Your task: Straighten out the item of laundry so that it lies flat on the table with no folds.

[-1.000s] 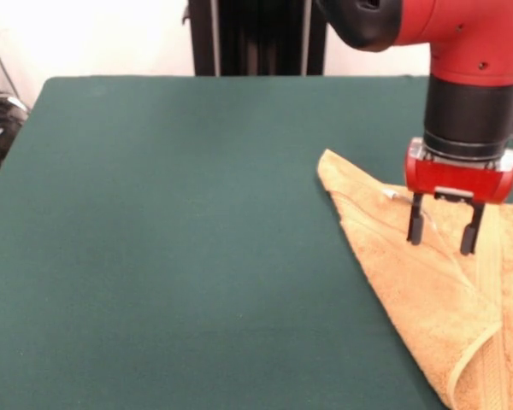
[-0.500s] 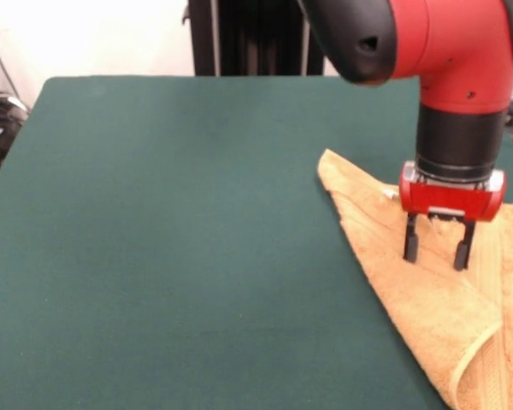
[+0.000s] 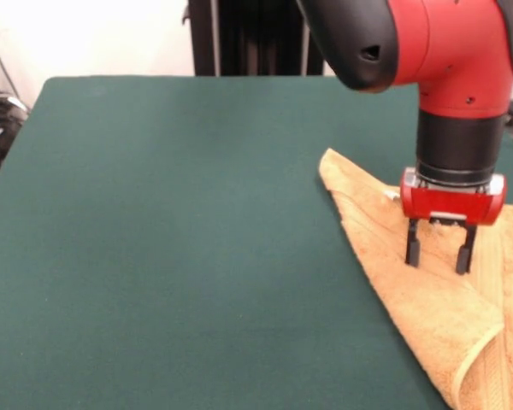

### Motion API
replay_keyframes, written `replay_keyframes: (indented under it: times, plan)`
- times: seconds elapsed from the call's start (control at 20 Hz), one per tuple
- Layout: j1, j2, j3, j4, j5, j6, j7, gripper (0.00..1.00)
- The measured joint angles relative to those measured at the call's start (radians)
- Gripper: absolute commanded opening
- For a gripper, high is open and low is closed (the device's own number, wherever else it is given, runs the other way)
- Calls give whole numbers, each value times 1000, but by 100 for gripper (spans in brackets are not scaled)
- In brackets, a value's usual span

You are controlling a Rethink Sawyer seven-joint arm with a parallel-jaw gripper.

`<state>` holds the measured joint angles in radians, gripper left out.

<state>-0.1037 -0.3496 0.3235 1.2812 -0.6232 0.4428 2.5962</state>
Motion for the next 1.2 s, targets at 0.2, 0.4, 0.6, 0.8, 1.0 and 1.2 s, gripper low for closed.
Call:
replay_keyframes:
  times: [0.2,0.4,0.6,0.8,1.0,1.2]
  plan:
    - [14,0,-13,-4,-7,-4,0,100]
    - [30,-1,-27,-7,-20,-17,0,0]
    - [46,0,-38,-13,-28,-25,0,0]
    - [51,-1,-43,-15,-28,-25,0,0]
    - [50,-1,-43,-14,-28,-25,0,0]
    - [36,-9,-39,-1,-19,-25,0,0]
